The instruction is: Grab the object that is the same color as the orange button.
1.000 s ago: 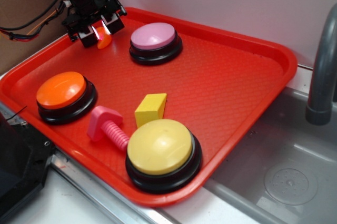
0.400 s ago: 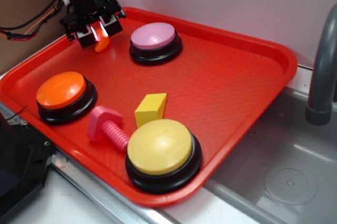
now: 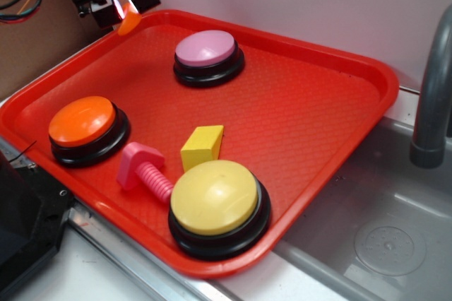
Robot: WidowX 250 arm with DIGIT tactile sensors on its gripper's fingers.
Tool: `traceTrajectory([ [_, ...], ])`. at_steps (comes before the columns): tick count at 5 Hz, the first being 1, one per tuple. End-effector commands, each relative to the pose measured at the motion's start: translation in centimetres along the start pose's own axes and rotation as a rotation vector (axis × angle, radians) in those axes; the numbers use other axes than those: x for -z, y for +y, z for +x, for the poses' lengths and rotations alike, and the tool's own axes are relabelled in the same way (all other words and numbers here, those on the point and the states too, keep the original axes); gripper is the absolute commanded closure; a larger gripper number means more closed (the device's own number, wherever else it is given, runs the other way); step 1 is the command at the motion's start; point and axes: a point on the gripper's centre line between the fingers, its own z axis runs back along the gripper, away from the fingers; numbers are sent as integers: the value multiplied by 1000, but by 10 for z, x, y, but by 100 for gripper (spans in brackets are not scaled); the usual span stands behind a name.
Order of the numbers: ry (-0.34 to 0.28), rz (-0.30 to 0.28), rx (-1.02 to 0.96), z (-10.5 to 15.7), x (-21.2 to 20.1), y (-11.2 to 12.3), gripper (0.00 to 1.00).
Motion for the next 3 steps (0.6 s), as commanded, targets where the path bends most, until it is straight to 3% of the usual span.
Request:
traceTrajectory([
  [1,122,-59,339,-52,-70,-33,100],
  [2,203,-69,498,-82,-90,-38,100],
  [3,236,-84,609,-102,-103,-35,100],
])
